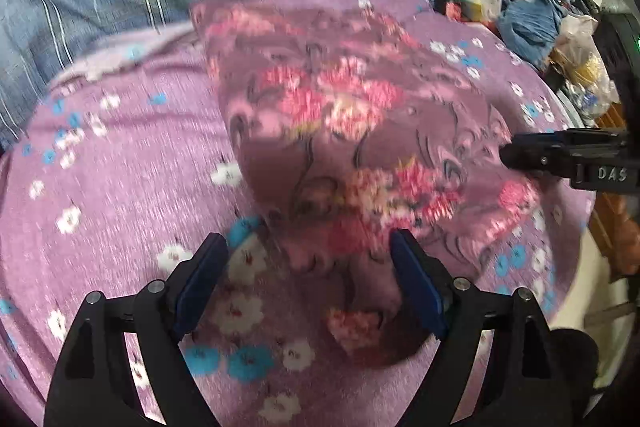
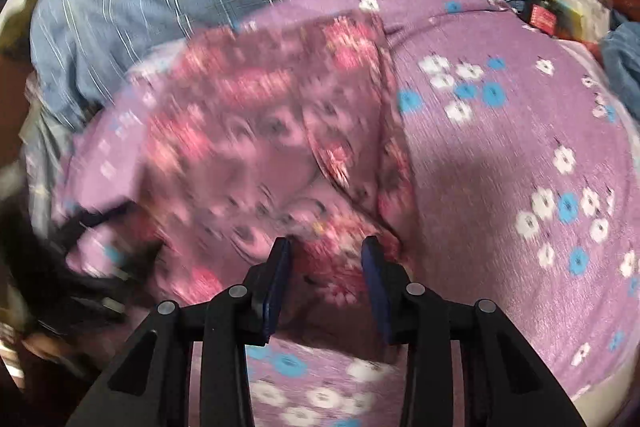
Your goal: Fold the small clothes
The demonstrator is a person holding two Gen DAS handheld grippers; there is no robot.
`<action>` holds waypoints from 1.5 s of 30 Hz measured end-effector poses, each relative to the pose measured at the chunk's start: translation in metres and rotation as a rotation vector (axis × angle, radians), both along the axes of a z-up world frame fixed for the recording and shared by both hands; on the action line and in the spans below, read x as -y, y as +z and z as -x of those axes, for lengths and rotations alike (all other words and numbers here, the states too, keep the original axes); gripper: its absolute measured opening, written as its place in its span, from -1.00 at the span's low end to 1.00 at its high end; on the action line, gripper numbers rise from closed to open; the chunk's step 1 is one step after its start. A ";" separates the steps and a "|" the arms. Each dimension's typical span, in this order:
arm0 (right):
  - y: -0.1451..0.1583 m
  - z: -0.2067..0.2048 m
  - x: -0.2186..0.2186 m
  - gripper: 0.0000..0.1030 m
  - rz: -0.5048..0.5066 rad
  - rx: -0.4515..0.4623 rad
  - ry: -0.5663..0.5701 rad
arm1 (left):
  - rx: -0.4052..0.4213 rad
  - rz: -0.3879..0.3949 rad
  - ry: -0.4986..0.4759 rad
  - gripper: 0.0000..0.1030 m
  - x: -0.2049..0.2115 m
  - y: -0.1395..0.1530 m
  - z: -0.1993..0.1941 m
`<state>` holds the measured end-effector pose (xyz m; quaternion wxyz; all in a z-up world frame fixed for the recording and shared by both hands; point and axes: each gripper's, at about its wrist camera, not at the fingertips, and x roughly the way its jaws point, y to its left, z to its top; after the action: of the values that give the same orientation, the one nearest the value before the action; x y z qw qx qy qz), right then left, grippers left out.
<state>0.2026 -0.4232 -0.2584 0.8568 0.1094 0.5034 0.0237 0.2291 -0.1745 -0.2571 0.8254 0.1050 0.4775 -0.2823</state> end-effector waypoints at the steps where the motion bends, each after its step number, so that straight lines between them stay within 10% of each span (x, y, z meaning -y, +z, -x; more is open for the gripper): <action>1: 0.002 0.003 0.000 -0.28 -0.004 0.002 -0.005 | -0.018 0.008 -0.006 0.66 -0.003 0.000 0.000; 9: 0.048 -0.037 -0.031 -0.19 -0.070 0.074 0.053 | 0.040 0.099 0.044 0.64 -0.026 0.021 -0.006; 19: 0.001 -0.107 -0.091 -0.25 0.044 0.000 0.113 | -0.064 0.083 0.110 0.65 -0.028 -0.006 -0.031; 27: 0.028 -0.058 -0.046 -0.16 -0.035 0.084 0.059 | -0.036 0.204 0.137 0.65 -0.035 0.004 -0.037; 32: -0.001 -0.054 -0.042 -0.15 0.038 -0.003 0.070 | -0.015 0.111 0.103 0.66 -0.013 -0.011 -0.034; 45: 0.041 -0.041 0.020 0.20 -0.028 0.097 -0.064 | -0.106 0.387 0.089 0.65 -0.025 0.007 -0.055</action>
<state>0.2432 -0.4430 -0.2173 0.8789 0.1360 0.4571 0.0087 0.2844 -0.1495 -0.2506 0.8157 -0.0918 0.4612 -0.3369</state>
